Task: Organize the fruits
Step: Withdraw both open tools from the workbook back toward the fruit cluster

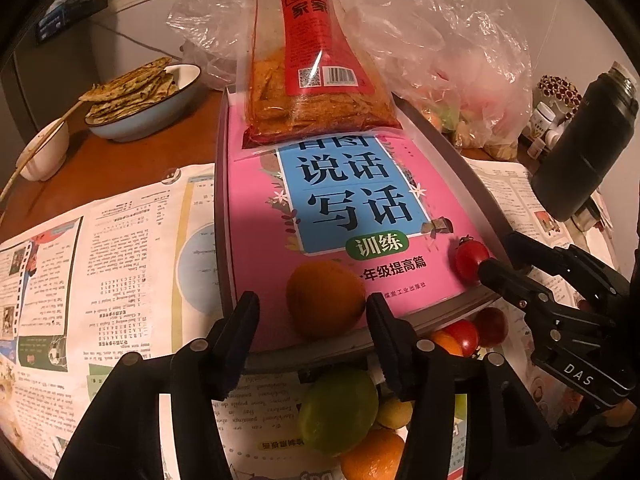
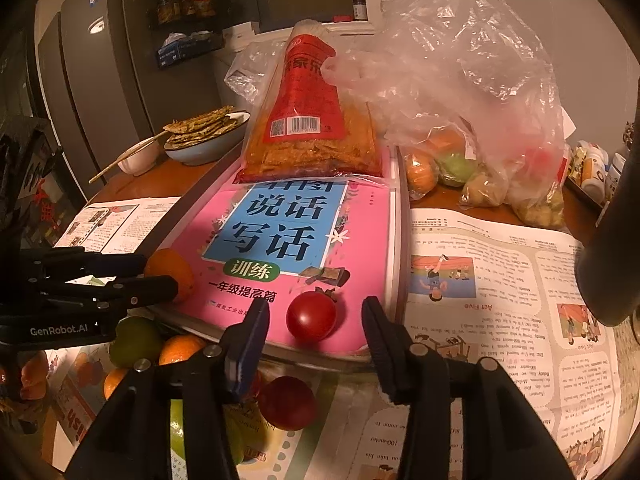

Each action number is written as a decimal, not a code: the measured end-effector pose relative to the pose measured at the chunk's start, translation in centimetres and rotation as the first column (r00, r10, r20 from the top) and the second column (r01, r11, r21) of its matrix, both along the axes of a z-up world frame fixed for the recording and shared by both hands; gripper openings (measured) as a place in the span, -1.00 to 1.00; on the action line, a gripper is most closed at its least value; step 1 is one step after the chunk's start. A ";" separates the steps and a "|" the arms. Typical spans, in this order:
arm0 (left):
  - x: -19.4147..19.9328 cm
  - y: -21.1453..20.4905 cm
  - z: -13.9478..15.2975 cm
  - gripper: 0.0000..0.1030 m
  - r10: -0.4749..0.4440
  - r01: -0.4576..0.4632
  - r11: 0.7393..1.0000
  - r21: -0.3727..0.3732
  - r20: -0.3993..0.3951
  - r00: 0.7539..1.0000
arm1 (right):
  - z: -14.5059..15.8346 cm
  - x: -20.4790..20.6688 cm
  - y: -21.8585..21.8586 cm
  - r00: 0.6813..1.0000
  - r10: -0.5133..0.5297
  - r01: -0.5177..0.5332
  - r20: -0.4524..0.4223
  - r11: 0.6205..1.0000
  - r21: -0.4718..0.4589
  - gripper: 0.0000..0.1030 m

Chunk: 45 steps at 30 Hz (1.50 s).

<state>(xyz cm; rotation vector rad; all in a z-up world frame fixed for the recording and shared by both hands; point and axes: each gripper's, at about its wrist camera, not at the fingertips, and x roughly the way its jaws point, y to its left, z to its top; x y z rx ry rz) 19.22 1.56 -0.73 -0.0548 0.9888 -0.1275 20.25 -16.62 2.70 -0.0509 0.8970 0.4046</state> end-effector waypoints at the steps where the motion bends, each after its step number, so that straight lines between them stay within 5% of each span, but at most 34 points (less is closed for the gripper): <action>1: -0.1 0.0 0.0 0.12 0.000 0.000 1.000 0.001 0.001 1.000 | 0.0 -0.1 0.0 1.000 -0.001 0.001 0.001 1.000 0.000 -0.03; 16: -1.3 -0.1 1.6 0.19 -0.001 0.001 1.000 -0.002 0.048 0.999 | 0.9 -0.7 -0.7 1.000 -0.025 0.024 0.014 1.000 0.012 0.14; 20: -1.7 -0.1 2.5 0.42 0.023 -0.024 0.999 0.022 0.075 0.997 | 1.4 -0.9 -0.9 0.999 -0.031 0.030 0.023 0.999 0.018 0.16; 45: -4.6 1.5 6.2 0.53 0.086 -0.085 0.996 -0.012 0.161 0.983 | 4.4 -2.9 -1.7 0.995 -0.041 0.036 0.089 0.998 0.056 0.56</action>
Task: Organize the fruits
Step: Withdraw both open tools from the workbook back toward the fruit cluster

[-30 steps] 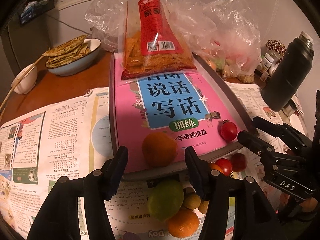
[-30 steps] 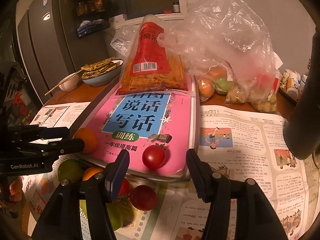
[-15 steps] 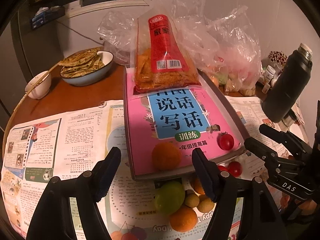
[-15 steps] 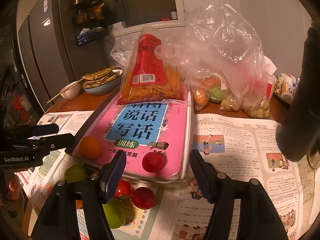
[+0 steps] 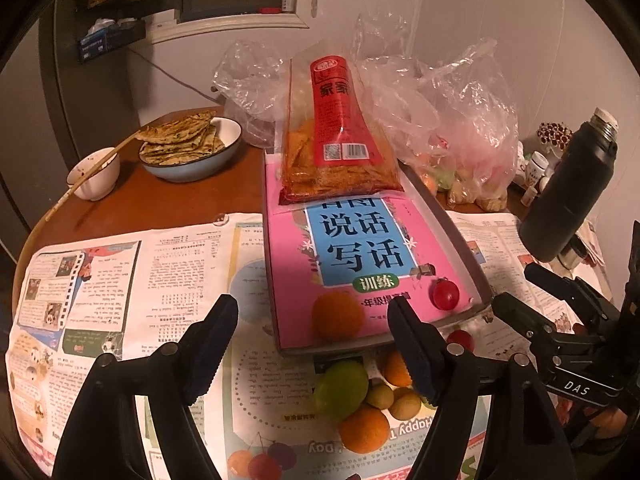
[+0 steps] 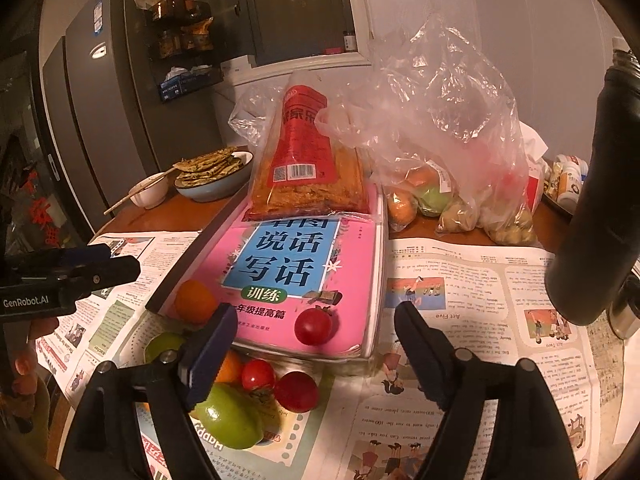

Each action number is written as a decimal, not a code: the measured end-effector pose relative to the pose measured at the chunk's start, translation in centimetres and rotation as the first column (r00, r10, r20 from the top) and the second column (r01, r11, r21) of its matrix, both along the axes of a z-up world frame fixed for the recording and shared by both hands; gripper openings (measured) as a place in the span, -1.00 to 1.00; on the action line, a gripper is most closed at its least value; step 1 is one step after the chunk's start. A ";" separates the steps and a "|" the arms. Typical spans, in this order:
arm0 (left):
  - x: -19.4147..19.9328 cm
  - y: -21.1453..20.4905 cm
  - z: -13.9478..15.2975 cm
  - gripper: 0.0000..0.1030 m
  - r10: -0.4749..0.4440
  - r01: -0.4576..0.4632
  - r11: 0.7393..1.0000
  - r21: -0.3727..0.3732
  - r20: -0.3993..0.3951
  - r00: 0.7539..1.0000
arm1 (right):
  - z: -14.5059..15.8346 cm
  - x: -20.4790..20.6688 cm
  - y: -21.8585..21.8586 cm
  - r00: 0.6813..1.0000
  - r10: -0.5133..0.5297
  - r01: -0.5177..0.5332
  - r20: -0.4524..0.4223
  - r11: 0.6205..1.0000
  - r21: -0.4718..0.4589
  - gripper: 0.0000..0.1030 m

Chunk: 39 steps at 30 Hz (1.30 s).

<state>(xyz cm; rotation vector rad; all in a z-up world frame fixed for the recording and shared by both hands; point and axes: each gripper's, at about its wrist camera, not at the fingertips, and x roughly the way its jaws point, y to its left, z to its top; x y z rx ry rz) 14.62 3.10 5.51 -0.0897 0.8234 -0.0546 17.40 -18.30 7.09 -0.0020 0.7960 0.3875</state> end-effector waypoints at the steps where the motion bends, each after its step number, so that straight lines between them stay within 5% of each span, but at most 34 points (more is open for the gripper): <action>1: 0.0 -0.1 -0.1 0.53 -0.002 0.002 1.000 0.000 -0.004 1.000 | 0.0 -0.1 0.0 1.000 0.000 0.000 0.001 1.000 0.000 0.56; 39: -3.1 -1.5 -1.2 0.53 -0.083 0.084 0.996 0.018 -0.054 0.995 | -0.1 -3.5 0.9 0.999 0.046 -0.046 -0.017 0.999 0.000 0.60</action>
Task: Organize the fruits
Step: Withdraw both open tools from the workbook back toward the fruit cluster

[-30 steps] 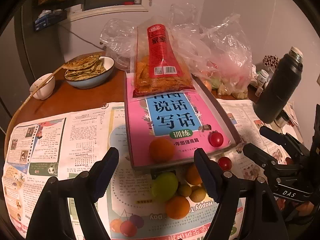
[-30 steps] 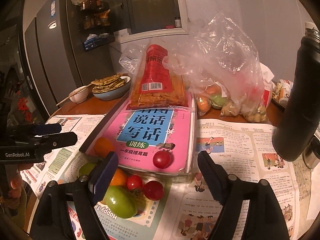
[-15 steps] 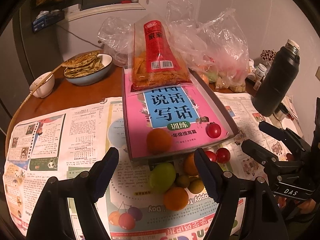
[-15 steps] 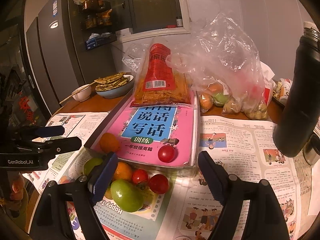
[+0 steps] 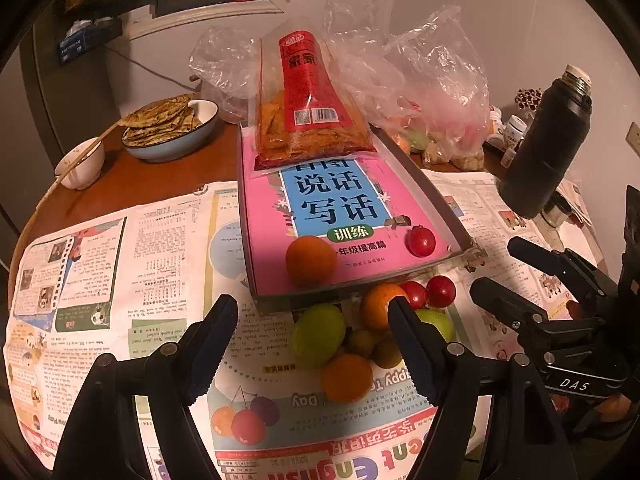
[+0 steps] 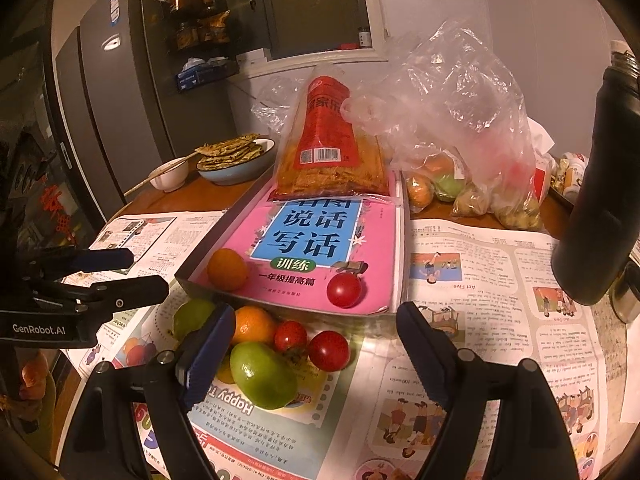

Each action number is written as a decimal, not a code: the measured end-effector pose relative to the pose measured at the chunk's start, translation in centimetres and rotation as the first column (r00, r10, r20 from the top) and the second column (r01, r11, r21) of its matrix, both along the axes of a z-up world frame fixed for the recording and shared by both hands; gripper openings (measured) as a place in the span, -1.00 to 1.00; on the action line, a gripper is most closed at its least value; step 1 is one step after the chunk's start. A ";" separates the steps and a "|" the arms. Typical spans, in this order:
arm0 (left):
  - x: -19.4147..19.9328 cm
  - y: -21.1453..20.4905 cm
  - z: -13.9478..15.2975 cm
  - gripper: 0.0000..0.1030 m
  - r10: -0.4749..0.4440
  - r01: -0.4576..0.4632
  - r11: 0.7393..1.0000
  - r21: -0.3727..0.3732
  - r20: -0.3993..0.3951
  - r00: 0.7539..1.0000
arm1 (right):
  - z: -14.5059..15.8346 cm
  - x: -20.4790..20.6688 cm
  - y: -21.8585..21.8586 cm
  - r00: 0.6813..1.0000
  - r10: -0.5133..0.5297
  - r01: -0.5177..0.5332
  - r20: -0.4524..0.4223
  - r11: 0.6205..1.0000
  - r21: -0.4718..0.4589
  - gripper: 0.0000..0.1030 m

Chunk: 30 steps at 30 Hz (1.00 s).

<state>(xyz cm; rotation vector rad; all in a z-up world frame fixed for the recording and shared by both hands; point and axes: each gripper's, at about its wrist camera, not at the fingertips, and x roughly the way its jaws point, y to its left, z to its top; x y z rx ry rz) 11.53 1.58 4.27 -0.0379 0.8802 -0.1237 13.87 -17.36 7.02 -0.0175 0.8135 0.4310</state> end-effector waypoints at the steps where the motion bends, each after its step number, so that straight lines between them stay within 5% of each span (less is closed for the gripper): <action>1: -0.1 0.0 0.0 0.53 -0.001 0.001 1.000 0.000 0.000 1.000 | 0.0 0.0 0.0 1.000 0.001 -0.001 0.000 1.000 0.001 0.60; 30: -2.5 -0.3 -2.1 0.53 -0.059 0.062 0.997 0.038 -0.069 0.996 | -0.8 -2.5 0.8 0.999 0.051 -0.051 -0.020 0.999 -0.016 0.60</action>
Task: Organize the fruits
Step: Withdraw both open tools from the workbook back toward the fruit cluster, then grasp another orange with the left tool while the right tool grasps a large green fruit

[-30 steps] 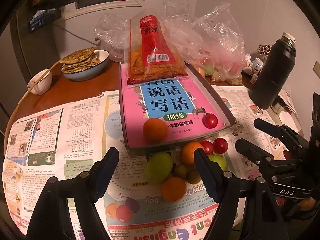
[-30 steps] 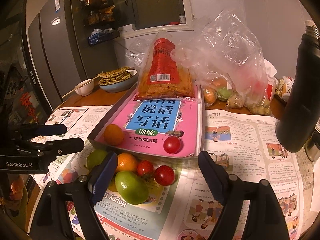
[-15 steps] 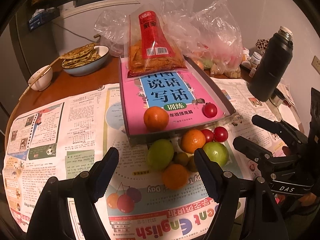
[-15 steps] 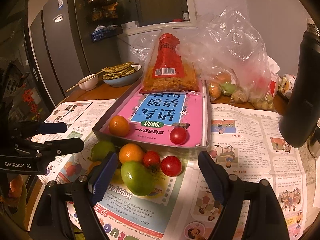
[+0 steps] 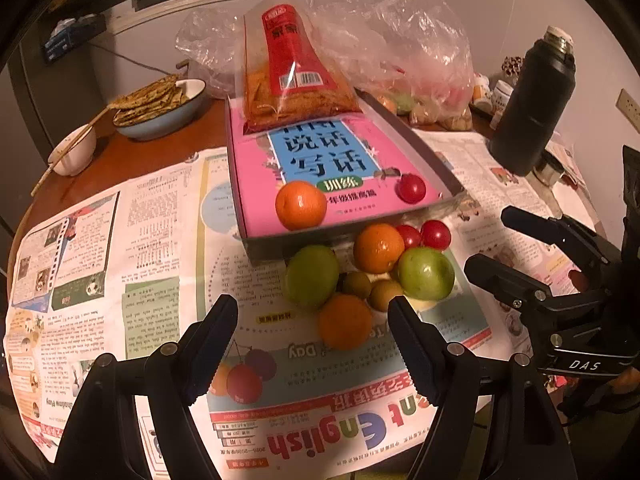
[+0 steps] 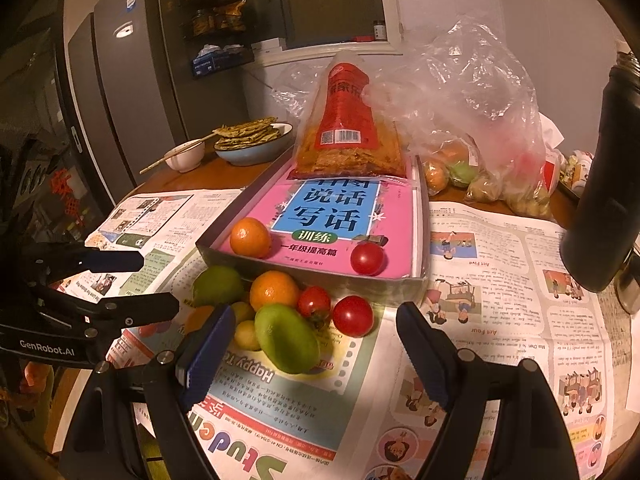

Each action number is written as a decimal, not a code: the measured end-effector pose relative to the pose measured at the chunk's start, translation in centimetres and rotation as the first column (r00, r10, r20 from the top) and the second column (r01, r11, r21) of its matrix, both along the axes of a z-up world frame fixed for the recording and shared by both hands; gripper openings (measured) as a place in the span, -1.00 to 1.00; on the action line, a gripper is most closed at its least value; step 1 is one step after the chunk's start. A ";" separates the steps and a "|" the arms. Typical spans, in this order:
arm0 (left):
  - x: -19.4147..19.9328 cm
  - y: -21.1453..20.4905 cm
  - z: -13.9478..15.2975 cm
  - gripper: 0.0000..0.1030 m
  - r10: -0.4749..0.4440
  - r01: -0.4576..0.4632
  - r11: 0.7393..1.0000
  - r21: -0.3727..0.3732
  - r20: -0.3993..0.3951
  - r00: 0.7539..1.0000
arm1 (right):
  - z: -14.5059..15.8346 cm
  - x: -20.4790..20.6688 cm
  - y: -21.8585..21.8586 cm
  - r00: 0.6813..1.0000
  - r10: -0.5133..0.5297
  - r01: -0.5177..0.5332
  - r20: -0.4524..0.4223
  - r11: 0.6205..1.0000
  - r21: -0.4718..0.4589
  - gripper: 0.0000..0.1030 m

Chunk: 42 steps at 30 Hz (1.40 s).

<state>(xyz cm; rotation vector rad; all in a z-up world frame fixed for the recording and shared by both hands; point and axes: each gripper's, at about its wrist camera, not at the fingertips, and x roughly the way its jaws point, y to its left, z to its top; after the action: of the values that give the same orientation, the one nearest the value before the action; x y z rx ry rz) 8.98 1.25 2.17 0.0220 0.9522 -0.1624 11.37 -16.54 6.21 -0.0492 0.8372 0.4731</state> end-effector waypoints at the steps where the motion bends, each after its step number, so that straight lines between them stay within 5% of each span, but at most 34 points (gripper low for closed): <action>1: 0.0 0.0 -0.2 0.53 -0.001 0.001 1.000 0.005 -0.005 1.000 | -0.1 -0.1 0.0 1.000 0.002 -0.002 -0.004 1.000 -0.002 0.60; 24: 0.6 -0.5 -3.7 0.53 -0.056 0.047 0.996 -0.078 -0.112 0.992 | -3.5 -0.1 0.8 0.996 0.054 -0.059 -0.078 0.996 -0.062 0.60; 32: 1.2 -0.8 -4.4 0.25 -0.086 0.073 0.991 -0.109 -0.127 0.988 | -4.5 0.4 1.6 0.993 0.088 -0.095 -0.078 0.992 -0.088 0.57; 42: 1.9 -0.8 -4.9 0.23 -0.091 0.074 0.990 -0.124 -0.137 0.986 | -5.4 0.8 3.2 0.986 0.150 -0.157 -0.072 0.981 -0.117 0.09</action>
<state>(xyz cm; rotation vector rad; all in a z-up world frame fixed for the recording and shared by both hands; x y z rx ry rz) 10.86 0.43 -2.75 -0.0603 1.0829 -0.3003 12.14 -13.39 0.81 -0.2144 0.9282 0.5704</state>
